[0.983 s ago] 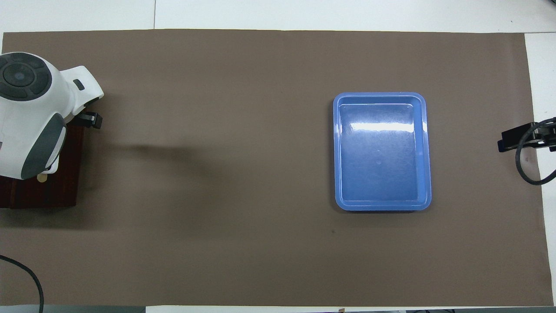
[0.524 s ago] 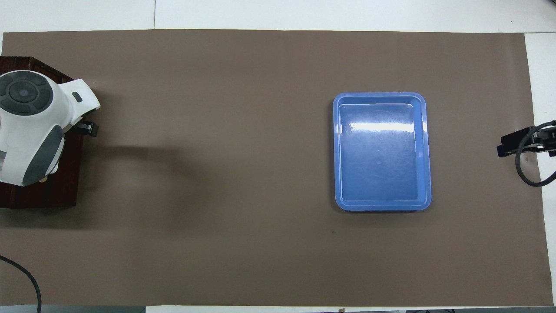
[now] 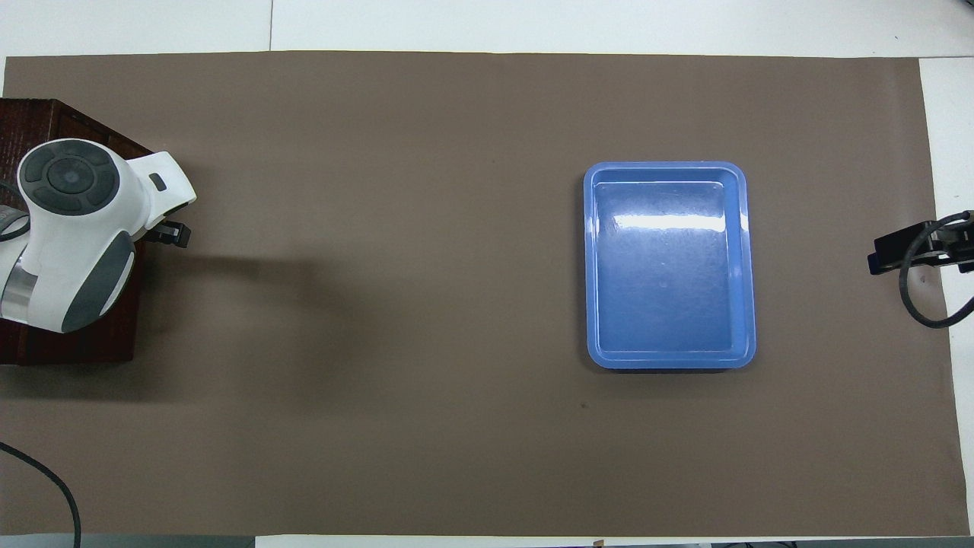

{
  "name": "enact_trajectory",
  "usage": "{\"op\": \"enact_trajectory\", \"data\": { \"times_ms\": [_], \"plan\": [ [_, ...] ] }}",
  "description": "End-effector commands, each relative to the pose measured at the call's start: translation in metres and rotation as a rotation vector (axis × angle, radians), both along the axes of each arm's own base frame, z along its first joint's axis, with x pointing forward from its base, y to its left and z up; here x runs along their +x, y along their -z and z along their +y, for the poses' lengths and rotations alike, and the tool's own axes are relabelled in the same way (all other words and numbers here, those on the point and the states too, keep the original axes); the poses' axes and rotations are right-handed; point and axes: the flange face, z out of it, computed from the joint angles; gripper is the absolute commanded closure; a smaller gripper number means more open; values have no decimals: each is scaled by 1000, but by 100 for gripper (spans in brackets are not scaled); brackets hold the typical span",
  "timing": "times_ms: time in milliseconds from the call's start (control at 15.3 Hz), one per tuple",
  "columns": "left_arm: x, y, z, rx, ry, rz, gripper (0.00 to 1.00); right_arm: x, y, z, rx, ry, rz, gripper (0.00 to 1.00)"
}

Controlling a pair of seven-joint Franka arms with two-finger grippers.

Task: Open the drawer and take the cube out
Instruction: 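Hook the drawer handle with the left gripper and pull it open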

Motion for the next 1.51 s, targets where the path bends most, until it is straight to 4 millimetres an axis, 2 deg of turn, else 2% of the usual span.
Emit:
{"op": "enact_trajectory", "data": {
  "times_ms": [0,66,393,786,917,1048,1114,1310,1441],
  "plan": [
    [-7,-1,-35,-17,42,-4,0,-2,-4,0,20,-5,-3,0],
    [-9,-1,-50,-43,43,1,0,-2,-5,0,21,-5,-5,0],
    [-20,-1,-91,-55,90,25,0,1,-6,-1,19,-2,-29,0],
    [-26,-1,-108,-83,90,43,0,1,-6,-3,21,3,-30,0],
    [-30,-1,-122,-82,108,49,0,2,-6,-5,20,4,-33,0],
    [-32,-2,-126,-77,113,54,0,3,-7,-3,21,1,-42,0],
    [-35,-2,-136,-77,128,54,0,3,-7,-2,21,1,-43,0],
    [-36,-3,-138,-76,123,54,0,3,-6,-5,21,4,-39,0],
    [-31,-17,-136,-70,114,62,0,2,-7,-5,21,6,-40,0]
  ]
}}
